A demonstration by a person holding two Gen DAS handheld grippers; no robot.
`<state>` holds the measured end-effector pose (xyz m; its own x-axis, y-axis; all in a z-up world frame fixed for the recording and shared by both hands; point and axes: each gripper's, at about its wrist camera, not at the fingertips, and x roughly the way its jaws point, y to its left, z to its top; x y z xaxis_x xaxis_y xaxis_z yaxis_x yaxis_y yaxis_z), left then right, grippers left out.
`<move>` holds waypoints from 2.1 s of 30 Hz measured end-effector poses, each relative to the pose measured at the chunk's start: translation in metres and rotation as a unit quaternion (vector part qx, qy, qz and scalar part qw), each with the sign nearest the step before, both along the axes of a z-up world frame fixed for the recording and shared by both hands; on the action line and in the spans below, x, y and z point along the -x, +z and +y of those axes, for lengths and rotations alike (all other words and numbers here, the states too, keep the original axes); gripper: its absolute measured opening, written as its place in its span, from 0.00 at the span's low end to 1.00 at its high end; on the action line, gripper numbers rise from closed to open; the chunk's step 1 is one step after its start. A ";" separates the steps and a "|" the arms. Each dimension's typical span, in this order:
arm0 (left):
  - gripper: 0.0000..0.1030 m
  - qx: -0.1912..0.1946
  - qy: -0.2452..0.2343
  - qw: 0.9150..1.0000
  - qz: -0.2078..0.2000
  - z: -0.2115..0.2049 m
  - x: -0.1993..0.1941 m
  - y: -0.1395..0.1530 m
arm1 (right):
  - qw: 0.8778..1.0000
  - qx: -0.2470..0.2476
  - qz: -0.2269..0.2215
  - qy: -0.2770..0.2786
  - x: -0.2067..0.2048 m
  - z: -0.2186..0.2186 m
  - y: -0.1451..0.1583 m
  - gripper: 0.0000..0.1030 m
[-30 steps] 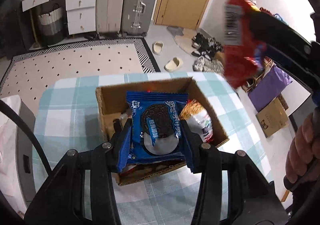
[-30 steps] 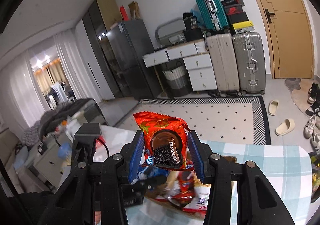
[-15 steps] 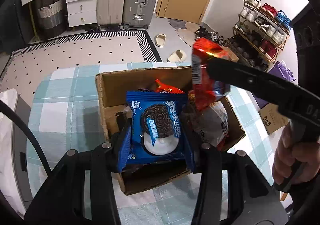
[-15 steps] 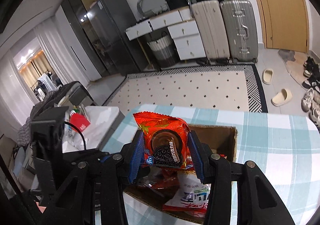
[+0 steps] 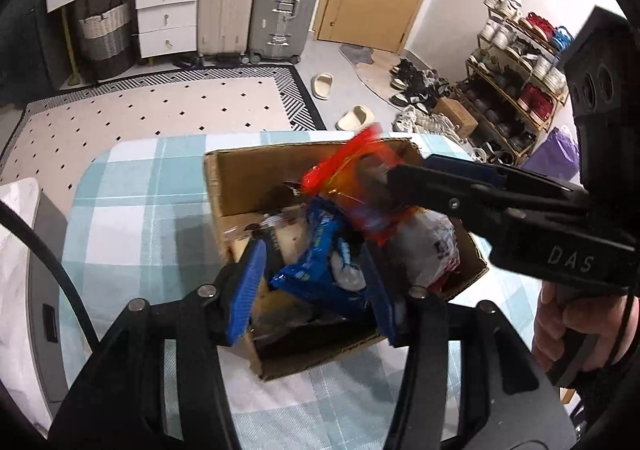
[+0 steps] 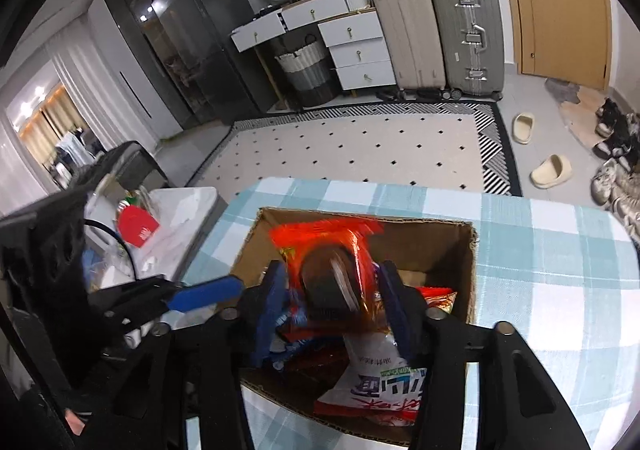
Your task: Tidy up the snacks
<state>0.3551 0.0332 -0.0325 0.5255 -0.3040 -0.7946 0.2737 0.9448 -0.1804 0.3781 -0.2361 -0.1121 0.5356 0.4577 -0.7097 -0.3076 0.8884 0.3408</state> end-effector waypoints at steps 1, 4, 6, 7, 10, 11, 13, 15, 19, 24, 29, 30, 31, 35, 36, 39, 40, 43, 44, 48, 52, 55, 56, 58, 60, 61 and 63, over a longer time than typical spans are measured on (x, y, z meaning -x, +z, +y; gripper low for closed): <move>0.55 -0.003 0.003 1.000 -0.005 0.002 0.003 0.002 | 1.000 0.002 -0.006 -0.002 0.002 -0.002 0.001 0.55; 0.64 -0.016 0.014 0.999 -0.031 0.007 0.018 0.011 | 1.000 -0.008 -0.019 -0.014 0.011 -0.010 0.006 0.57; 0.65 -0.024 0.014 0.999 -0.046 0.007 0.030 0.020 | 0.999 -0.023 -0.021 -0.016 0.017 -0.016 0.009 0.59; 0.65 -0.029 0.013 0.998 -0.053 0.007 0.036 0.023 | 0.999 -0.029 -0.025 -0.017 0.023 -0.020 0.012 0.59; 0.75 -0.038 0.030 0.995 -0.092 0.011 0.061 0.034 | 0.998 -0.045 -0.043 -0.027 0.045 -0.032 0.021 0.62; 0.79 -0.038 0.037 0.993 -0.104 0.013 0.071 0.038 | 0.997 -0.057 -0.051 -0.030 0.056 -0.037 0.023 0.66; 0.79 -0.034 0.050 0.990 -0.124 0.015 0.091 0.045 | 0.994 -0.073 -0.075 -0.035 0.081 -0.047 0.028 0.68; 0.79 -0.033 0.056 0.989 -0.131 0.013 0.108 0.050 | 0.992 -0.073 -0.093 -0.038 0.103 -0.052 0.030 0.69; 0.79 -0.042 0.066 0.986 -0.149 0.011 0.137 0.061 | 0.990 -0.082 -0.114 -0.023 0.140 -0.059 0.035 0.71; 0.80 -0.050 0.074 0.981 -0.170 0.009 0.171 0.080 | 0.985 -0.078 -0.156 -0.010 0.185 -0.062 0.051 0.75; 0.85 -0.054 0.080 0.976 -0.197 0.008 0.209 0.101 | 0.979 -0.085 -0.186 -0.013 0.223 -0.067 0.070 0.80; 0.86 -0.055 0.081 0.974 -0.202 0.008 0.217 0.105 | 0.978 -0.086 -0.190 -0.015 0.228 -0.068 0.073 0.83; 0.88 -0.055 0.082 0.973 -0.209 0.008 0.225 0.110 | 0.977 -0.086 -0.197 -0.017 0.236 -0.069 0.077 0.84; 0.99 -0.058 0.092 0.965 -0.238 0.009 0.257 0.123 | 0.972 -0.089 -0.217 -0.018 0.262 -0.072 0.086 0.89; 0.99 -0.057 0.093 0.963 -0.247 0.009 0.268 0.126 | 0.971 -0.087 -0.223 -0.019 0.269 -0.073 0.089 0.90; 0.99 -0.053 0.095 0.960 -0.257 0.010 0.293 0.134 | 0.967 -0.083 -0.241 -0.017 0.287 -0.076 0.090 0.94; 0.99 -0.055 0.095 0.959 -0.263 0.009 0.300 0.136 | 0.965 -0.081 -0.248 -0.017 0.296 -0.077 0.088 0.95; 0.99 -0.061 0.110 0.949 -0.290 0.010 0.326 0.141 | 0.963 -0.071 -0.261 -0.005 0.318 -0.076 0.079 0.98; 0.99 -0.057 0.114 0.947 -0.295 0.011 0.332 0.139 | 0.962 -0.066 -0.264 -0.006 0.322 -0.076 0.075 0.99; 0.99 -0.037 0.138 0.953 -0.266 0.021 0.347 0.126 | 0.966 -0.045 -0.255 -0.016 0.340 -0.075 0.050 0.99; 0.99 -0.044 0.157 0.948 -0.272 0.030 0.360 0.110 | 0.968 -0.032 -0.246 -0.024 0.350 -0.080 0.027 0.99; 0.99 -0.064 0.162 0.945 -0.278 0.033 0.362 0.094 | 0.969 -0.023 -0.245 -0.036 0.352 -0.085 0.013 0.99; 0.99 -0.067 0.163 0.944 -0.278 0.033 0.359 0.087 | 0.968 -0.019 -0.247 -0.042 0.353 -0.087 0.007 0.99; 0.99 -0.070 0.162 0.944 -0.277 0.033 0.356 0.071 | 0.967 -0.020 -0.249 -0.052 0.353 -0.090 -0.004 0.99; 0.99 -0.070 0.154 0.947 -0.273 0.031 0.347 0.053 | 0.967 -0.022 -0.246 -0.065 0.351 -0.094 -0.017 0.99; 0.99 -0.067 0.146 0.949 -0.270 0.031 0.346 0.045 | 0.967 -0.023 -0.242 -0.070 0.350 -0.094 -0.023 0.99; 0.99 -0.064 0.146 0.947 -0.278 0.029 0.335 0.030 | 0.969 -0.025 -0.235 -0.075 0.345 -0.096 -0.032 0.99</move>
<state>0.0201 0.0624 -0.0030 0.9203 -0.0010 -0.3913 0.0168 0.9992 0.0370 0.0328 -0.3320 -0.1439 0.8576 0.3766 -0.3503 -0.3072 0.9213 0.2386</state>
